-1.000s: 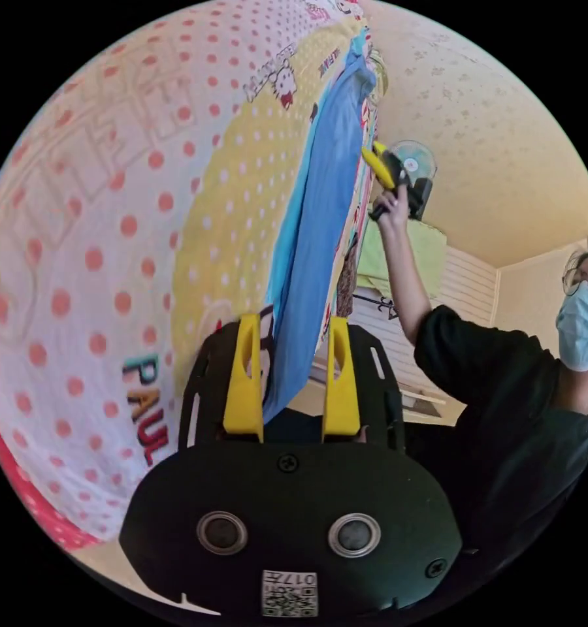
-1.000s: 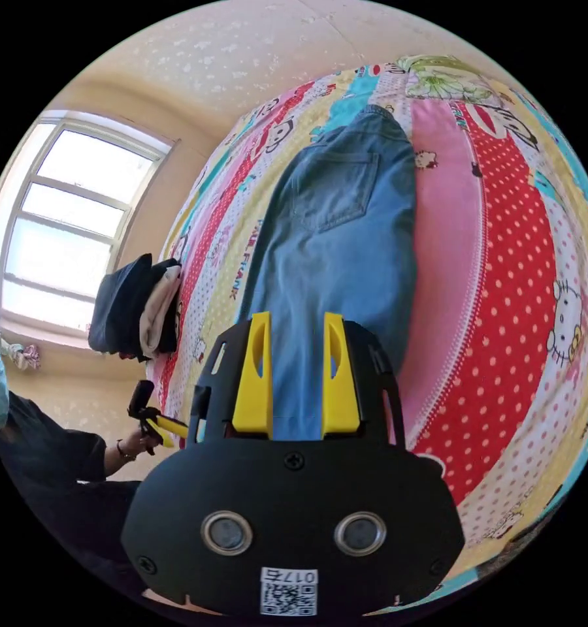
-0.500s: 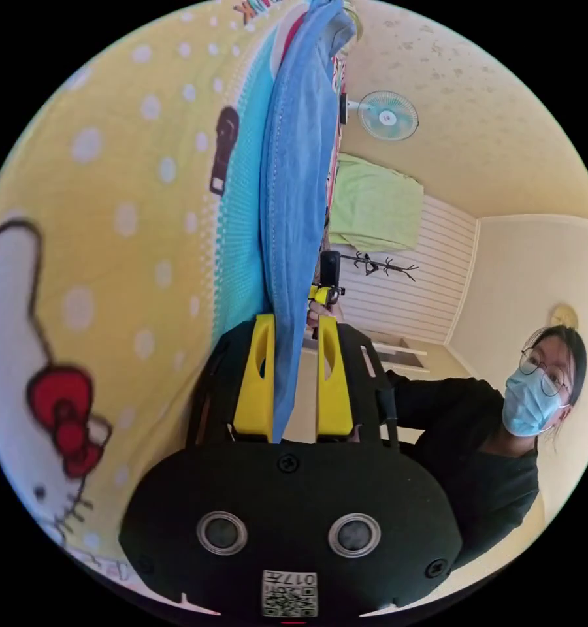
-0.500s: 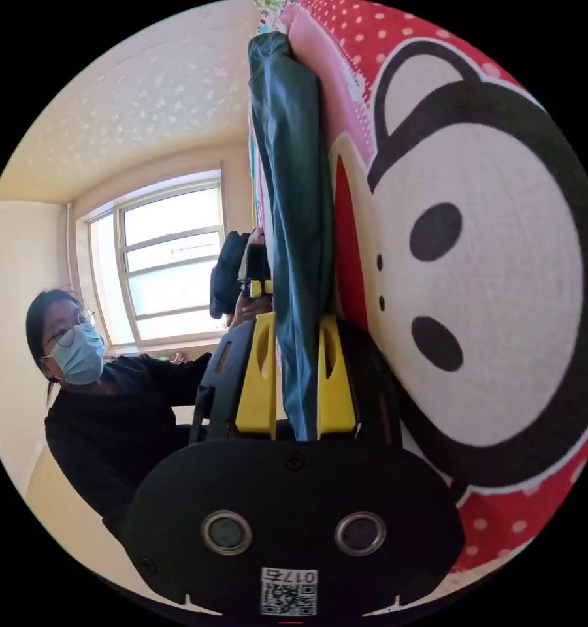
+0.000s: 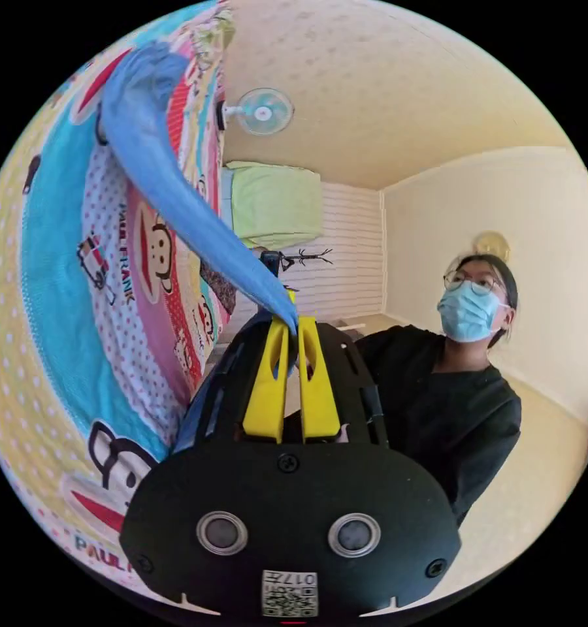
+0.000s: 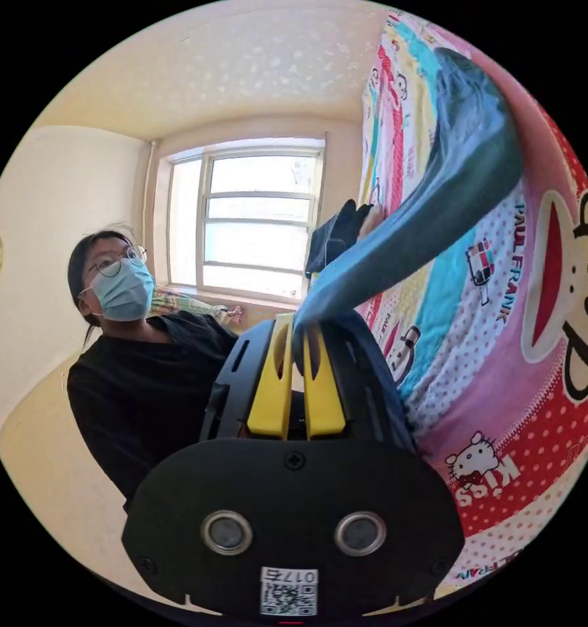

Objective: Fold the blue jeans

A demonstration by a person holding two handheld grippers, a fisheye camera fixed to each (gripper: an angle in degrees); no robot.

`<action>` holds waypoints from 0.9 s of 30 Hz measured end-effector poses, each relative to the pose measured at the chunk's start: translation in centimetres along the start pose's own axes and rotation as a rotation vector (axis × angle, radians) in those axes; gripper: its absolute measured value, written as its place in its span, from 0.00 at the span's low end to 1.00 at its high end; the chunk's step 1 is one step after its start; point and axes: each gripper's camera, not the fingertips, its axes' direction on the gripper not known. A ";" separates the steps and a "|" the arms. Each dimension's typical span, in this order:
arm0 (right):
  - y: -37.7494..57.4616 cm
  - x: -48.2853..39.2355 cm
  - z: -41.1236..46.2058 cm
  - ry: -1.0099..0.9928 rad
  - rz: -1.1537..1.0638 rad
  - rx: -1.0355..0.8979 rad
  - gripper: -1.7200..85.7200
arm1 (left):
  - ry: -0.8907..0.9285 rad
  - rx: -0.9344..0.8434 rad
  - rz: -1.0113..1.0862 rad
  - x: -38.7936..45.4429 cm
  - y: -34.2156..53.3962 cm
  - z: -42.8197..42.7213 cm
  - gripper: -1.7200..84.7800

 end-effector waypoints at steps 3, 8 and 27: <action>1.7 -9.6 2.3 -0.056 -0.183 -0.042 0.02 | 0.027 0.017 0.172 10.7 1.9 2.6 0.02; 3.8 -26.3 5.3 -0.011 -0.514 -0.133 0.02 | -0.063 -0.011 0.432 28.4 2.8 7.5 0.02; -6.7 -16.5 3.4 0.600 -0.261 -0.039 0.03 | -0.529 0.221 0.057 16.9 -8.2 -0.4 0.02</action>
